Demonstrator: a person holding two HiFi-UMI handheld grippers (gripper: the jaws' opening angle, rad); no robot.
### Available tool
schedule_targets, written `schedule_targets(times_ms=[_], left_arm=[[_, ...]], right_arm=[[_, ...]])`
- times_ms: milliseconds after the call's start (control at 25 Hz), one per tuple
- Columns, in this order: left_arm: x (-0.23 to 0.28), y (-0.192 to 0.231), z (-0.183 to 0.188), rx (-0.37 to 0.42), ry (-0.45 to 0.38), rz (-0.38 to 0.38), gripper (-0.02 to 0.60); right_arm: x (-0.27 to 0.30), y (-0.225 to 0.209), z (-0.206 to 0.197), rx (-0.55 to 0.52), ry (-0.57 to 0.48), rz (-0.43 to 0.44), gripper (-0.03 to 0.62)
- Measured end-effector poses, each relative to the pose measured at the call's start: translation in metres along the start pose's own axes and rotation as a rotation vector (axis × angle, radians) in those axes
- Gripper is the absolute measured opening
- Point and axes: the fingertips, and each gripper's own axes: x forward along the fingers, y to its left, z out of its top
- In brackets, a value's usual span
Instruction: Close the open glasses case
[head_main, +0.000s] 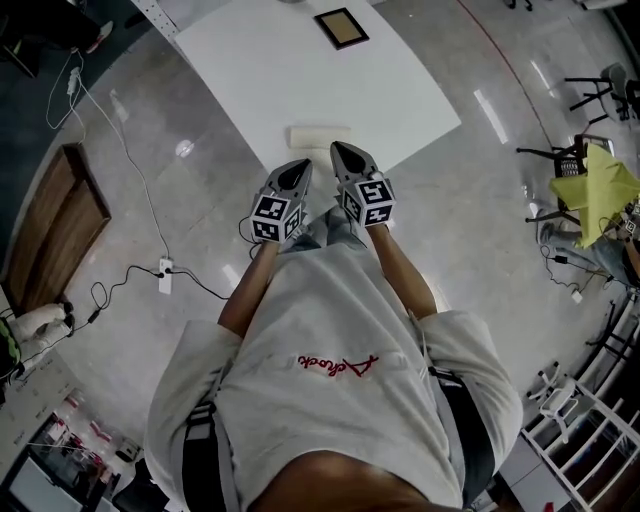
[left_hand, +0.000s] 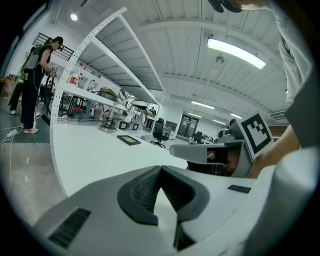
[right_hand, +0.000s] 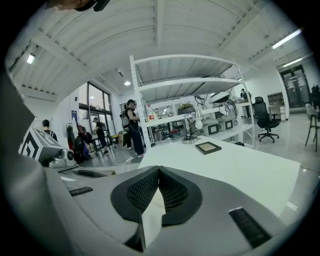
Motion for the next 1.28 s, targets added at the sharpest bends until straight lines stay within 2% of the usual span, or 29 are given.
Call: schedule_targets(times_ms=[160,640,880,1280], left_arm=[[-0.012,-0.003,0.0,-0.002,-0.022,-0.003,0.025],[-0.033,-0.02,0.006,0.017,-0.079,0.045,0.025],[-0.044,-0.05,0.002,0.021,-0.103,0.067,0.025],[-0.07,-0.1,-0.025,0.02,-0.107,0.096,0.025]], right_arm=[[-0.015,0.019,0.007,-0.063,-0.026,0.008,0.026],[-0.051,0.029,0.006,-0.037,-0.064,0.014,0.025],[-0.083,0.034,0.006,-0.047,-0.095,0.047,0.025],[-0.143,0.047,-0.008,-0.066,-0.1,0.058,0.023]])
